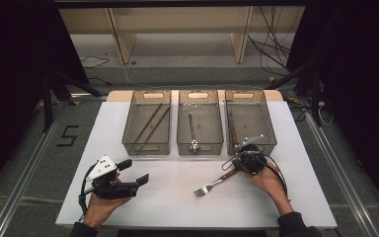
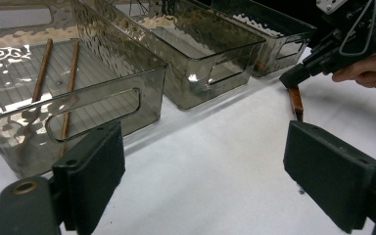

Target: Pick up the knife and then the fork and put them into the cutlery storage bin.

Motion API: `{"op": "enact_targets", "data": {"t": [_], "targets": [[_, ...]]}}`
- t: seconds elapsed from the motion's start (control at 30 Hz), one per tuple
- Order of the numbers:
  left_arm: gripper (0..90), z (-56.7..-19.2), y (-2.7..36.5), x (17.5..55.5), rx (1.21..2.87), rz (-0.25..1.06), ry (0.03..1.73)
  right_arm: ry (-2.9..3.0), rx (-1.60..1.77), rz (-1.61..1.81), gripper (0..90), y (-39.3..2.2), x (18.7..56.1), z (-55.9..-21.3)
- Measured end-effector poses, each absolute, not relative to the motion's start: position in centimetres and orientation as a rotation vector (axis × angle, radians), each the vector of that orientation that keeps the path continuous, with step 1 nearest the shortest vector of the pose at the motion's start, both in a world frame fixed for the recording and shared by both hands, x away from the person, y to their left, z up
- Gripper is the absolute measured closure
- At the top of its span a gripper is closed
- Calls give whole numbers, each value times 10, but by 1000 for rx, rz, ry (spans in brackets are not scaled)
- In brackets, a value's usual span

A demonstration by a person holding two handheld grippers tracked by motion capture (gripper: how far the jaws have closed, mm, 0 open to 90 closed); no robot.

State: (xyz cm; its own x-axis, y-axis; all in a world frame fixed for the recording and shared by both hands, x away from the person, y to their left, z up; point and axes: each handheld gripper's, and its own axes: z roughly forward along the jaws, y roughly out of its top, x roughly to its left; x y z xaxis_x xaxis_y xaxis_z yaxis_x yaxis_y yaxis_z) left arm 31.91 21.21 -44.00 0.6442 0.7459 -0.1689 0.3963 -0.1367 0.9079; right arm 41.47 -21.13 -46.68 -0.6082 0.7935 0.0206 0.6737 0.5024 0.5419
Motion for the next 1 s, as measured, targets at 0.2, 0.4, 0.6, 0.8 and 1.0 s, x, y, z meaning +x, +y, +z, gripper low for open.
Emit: {"op": "enact_targets", "data": {"t": [0.2,0.4,0.6,0.8,1.0], "targets": [[149,-440,212,319,1755,394,927,2527,1261,736,900,-212,414,-466],[149,-440,213,319,1755,396,927,2559,1252,654,900,-214,408,-467],[149,-440,213,319,1754,396,930,2606,1257,598,900,-220,394,-464],[149,-440,213,319,1756,396,931,2645,1242,570,900,-227,372,-462],[149,-440,212,319,1756,395,932,2705,1203,537,900,-228,353,-460]]}}
